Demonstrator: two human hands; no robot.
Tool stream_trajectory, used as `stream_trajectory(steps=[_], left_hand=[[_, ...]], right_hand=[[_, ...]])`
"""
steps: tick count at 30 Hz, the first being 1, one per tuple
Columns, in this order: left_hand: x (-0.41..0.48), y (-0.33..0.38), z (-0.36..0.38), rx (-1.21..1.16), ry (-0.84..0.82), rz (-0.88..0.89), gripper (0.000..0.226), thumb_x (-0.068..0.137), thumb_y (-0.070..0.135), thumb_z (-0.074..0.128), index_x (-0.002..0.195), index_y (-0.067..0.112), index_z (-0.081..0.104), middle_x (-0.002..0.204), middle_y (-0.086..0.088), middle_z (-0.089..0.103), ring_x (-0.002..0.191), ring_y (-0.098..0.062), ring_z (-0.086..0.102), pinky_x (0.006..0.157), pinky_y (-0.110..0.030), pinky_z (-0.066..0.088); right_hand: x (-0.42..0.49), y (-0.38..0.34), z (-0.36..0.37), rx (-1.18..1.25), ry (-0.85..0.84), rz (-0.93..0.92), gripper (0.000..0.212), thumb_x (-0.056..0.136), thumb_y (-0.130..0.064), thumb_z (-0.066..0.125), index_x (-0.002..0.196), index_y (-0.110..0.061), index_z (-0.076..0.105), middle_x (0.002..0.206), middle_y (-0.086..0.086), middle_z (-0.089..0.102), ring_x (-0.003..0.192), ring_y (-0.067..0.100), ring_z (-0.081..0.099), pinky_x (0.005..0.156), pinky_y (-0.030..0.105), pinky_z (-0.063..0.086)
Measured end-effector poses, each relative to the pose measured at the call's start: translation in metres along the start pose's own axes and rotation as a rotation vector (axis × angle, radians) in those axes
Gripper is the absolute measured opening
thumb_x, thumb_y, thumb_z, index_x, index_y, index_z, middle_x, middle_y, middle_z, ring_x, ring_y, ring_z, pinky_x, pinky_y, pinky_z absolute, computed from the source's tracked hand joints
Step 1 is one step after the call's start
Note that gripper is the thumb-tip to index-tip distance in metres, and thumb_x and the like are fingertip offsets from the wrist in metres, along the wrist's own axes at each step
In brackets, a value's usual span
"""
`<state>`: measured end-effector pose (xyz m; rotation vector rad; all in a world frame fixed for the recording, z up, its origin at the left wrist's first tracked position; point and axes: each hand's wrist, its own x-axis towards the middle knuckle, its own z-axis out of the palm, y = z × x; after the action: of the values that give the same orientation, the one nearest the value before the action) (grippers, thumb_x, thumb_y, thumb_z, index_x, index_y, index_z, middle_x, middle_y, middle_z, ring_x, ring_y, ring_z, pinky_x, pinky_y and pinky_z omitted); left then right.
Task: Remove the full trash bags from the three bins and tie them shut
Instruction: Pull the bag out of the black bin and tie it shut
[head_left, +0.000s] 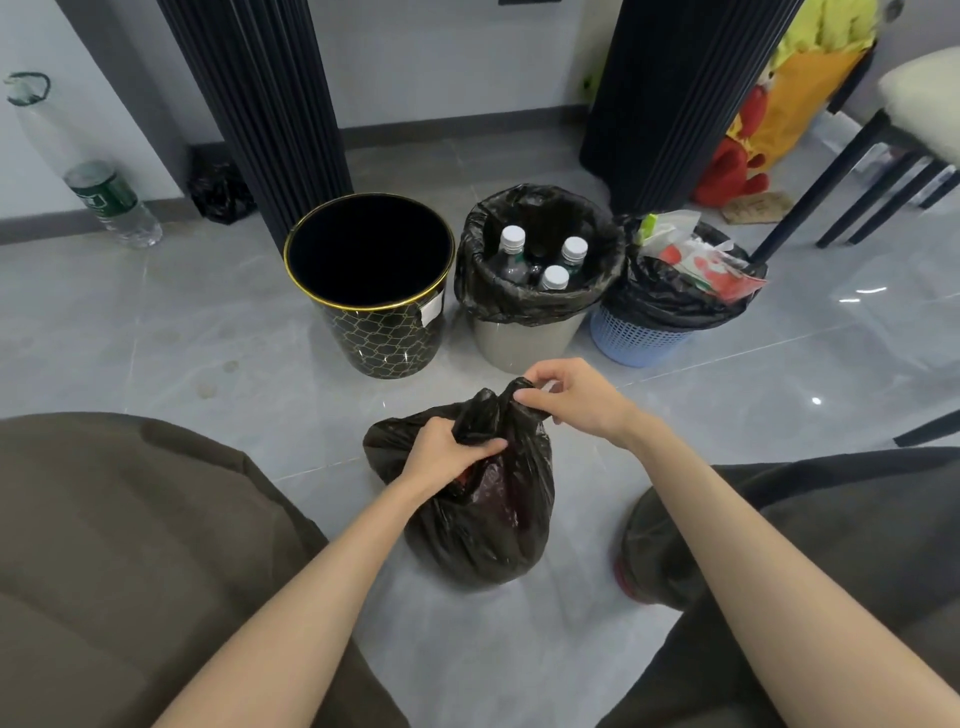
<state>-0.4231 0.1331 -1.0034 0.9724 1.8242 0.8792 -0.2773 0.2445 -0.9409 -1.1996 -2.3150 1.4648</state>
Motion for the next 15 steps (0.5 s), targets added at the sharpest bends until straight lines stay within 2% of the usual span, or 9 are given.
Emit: stream_trajectory(steps=[2,5,8,10,12,13,15], left_hand=[[0.003,0.002,0.002,-0.026,0.018,-0.028,0.028,0.073,0.029,0.079,0.058,0.021,0.056,0.060,0.007,0.059,0.061,-0.004,0.056,0.058,-0.019,0.040],[0.004,0.002,0.005,-0.096,0.046,-0.100,0.029,0.076,0.032,0.076,0.060,0.016,0.058,0.060,-0.002,0.059,0.055,-0.015,0.054,0.050,-0.021,0.039],[0.005,0.003,0.005,-0.192,0.073,-0.154,0.027,0.077,0.035,0.075,0.072,0.010,0.067,0.065,-0.009,0.062,0.053,-0.021,0.052,0.051,-0.026,0.041],[0.005,0.005,0.005,-0.226,0.090,-0.175,0.025,0.077,0.034,0.075,0.073,0.010,0.067,0.064,-0.007,0.061,0.050,-0.019,0.051,0.050,-0.025,0.041],[0.005,0.006,0.006,-0.238,0.106,-0.192,0.026,0.077,0.033,0.075,0.076,0.008,0.068,0.067,-0.006,0.063,0.053,-0.017,0.053,0.047,-0.020,0.042],[0.005,0.006,0.007,-0.244,0.102,-0.197,0.028,0.077,0.033,0.075,0.080,0.006,0.069,0.069,-0.006,0.064,0.056,-0.018,0.055,0.047,-0.019,0.043],[0.004,0.007,0.008,-0.259,0.073,-0.195,0.032,0.076,0.033,0.076,0.084,0.002,0.070,0.072,-0.008,0.067,0.060,-0.020,0.058,0.051,-0.023,0.046]], right_hand=[[-0.001,0.003,-0.005,0.047,0.093,0.010,0.011,0.089,-0.025,0.063,0.081,-0.019,0.067,0.074,-0.010,0.062,0.068,0.006,0.054,0.062,0.014,0.040],[-0.003,0.012,-0.007,0.365,0.182,0.116,0.025,0.092,-0.031,0.058,0.098,-0.011,0.070,0.085,-0.006,0.065,0.075,0.003,0.053,0.070,0.013,0.040],[-0.008,0.031,-0.004,0.735,0.129,0.194,0.043,0.094,-0.039,0.051,0.121,-0.008,0.062,0.116,0.000,0.066,0.105,0.011,0.058,0.098,0.027,0.041],[-0.013,0.049,0.000,0.726,0.123,0.240,0.060,0.086,-0.047,0.056,0.138,-0.019,0.047,0.137,-0.008,0.051,0.130,0.011,0.042,0.112,0.036,0.030],[-0.019,0.058,0.008,0.581,0.071,0.276,0.081,0.075,-0.053,0.063,0.145,-0.028,0.034,0.146,-0.016,0.036,0.135,0.007,0.030,0.114,0.036,0.022],[-0.020,0.060,0.014,0.535,0.029,0.273,0.082,0.075,-0.051,0.065,0.146,-0.028,0.032,0.144,-0.018,0.036,0.133,0.004,0.030,0.113,0.033,0.023],[-0.018,0.057,0.027,0.489,-0.011,0.252,0.061,0.081,-0.042,0.066,0.136,-0.026,0.044,0.135,-0.013,0.049,0.122,0.003,0.046,0.103,0.023,0.035]])
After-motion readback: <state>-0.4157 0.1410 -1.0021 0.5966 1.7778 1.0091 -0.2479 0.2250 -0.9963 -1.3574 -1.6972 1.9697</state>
